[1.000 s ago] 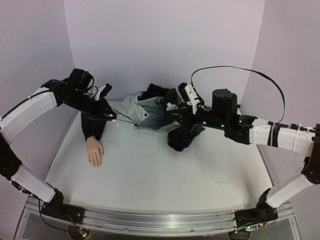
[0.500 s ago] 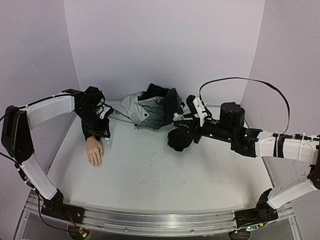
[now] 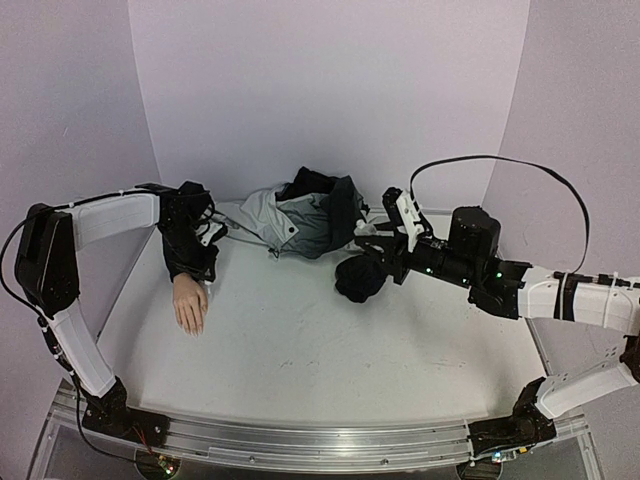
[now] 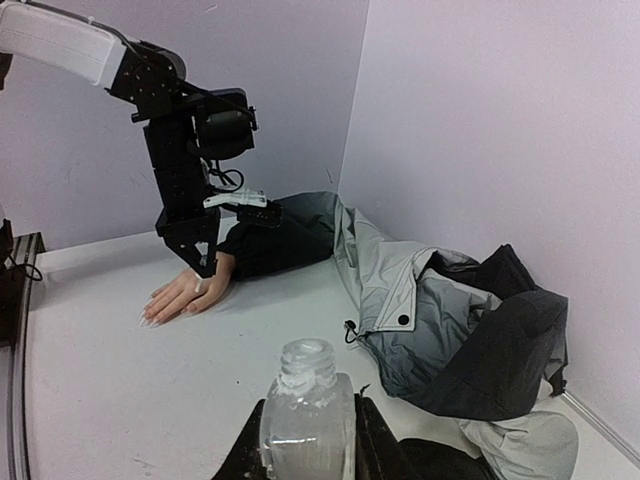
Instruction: Paint the nails
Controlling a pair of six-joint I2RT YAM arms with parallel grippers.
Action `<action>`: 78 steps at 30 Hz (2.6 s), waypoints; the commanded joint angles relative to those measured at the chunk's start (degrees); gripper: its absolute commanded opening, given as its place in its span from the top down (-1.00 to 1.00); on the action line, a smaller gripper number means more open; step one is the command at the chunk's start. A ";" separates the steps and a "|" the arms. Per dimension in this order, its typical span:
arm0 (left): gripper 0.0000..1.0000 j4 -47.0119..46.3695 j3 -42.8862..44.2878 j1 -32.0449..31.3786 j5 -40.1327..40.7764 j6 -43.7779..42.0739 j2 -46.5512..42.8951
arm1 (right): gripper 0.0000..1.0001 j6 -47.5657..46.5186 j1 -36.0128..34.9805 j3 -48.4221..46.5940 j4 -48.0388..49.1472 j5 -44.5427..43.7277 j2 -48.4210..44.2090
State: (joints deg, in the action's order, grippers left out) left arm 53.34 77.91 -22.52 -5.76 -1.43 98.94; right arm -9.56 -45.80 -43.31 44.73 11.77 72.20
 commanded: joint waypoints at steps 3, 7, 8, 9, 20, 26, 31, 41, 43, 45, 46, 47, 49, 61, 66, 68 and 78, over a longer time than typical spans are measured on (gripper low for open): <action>1.00 -1.97 -3.10 0.34 2.14 -0.32 -1.04 | 1.00 -0.50 -0.24 0.28 4.87 0.03 -1.91; 1.00 -3.20 -4.65 0.34 2.43 -0.87 -0.36 | 1.00 -0.20 -0.25 0.49 5.29 0.72 -1.98; 1.00 -3.59 -4.90 0.33 2.72 -1.00 -0.25 | 1.00 -0.12 -0.21 0.58 5.47 0.71 -1.75; 1.00 -3.97 -5.10 0.31 2.95 -1.11 -0.24 | 1.00 -0.11 -0.25 0.59 5.46 0.71 -1.51; 1.00 -5.83 -5.84 0.38 3.82 -1.73 -0.33 | 1.00 0.20 -0.18 0.68 5.96 1.40 -0.80; 1.00 -6.57 -6.12 0.44 3.95 -2.00 -0.05 | 1.00 0.24 -0.25 0.68 5.92 1.50 -0.66; 1.00 -6.78 -6.10 0.53 4.21 -2.14 0.81 | 1.00 0.20 -0.25 0.68 5.98 1.43 -0.40; 1.00 -7.24 -6.09 0.99 4.93 -2.11 1.72 | 1.00 0.16 -0.24 0.68 5.90 1.35 -0.05; 1.00 -7.20 -6.31 1.07 5.20 -2.27 1.78 | 1.00 0.16 -0.25 0.68 5.93 1.40 0.04; 1.00 -7.24 -6.44 1.08 5.19 -2.26 1.86 | 1.00 0.16 -0.20 0.68 5.96 1.34 0.09; 1.00 -7.27 -6.38 1.03 5.18 -2.26 1.87 | 1.00 0.16 -0.20 0.68 5.93 1.43 0.11; 1.00 -7.29 -6.30 1.07 5.14 -2.26 1.87 | 1.00 0.16 -0.25 0.68 5.95 1.42 0.13; 1.00 -7.32 -6.15 1.08 4.91 -2.27 1.96 | 1.00 0.16 -0.24 0.73 5.93 1.45 0.13; 1.00 -7.30 -6.19 1.08 2.93 -2.35 2.87 | 1.00 0.30 -0.18 0.77 5.98 1.66 -0.05; 1.00 -7.37 -6.10 1.08 2.97 -2.45 3.26 | 1.00 0.31 -0.23 0.77 5.90 1.67 -0.13; 1.00 -7.39 -6.10 1.08 3.27 -2.51 3.45 | 1.00 0.27 -0.23 0.77 5.96 1.72 -0.13; 1.00 -7.39 -6.18 1.08 4.00 -2.72 3.56 | 1.00 0.28 -0.25 0.77 5.92 1.79 0.12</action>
State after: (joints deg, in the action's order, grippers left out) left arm 47.37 71.50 -21.74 -1.87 -3.20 102.52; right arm -9.61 -45.80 -42.54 45.89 12.64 72.23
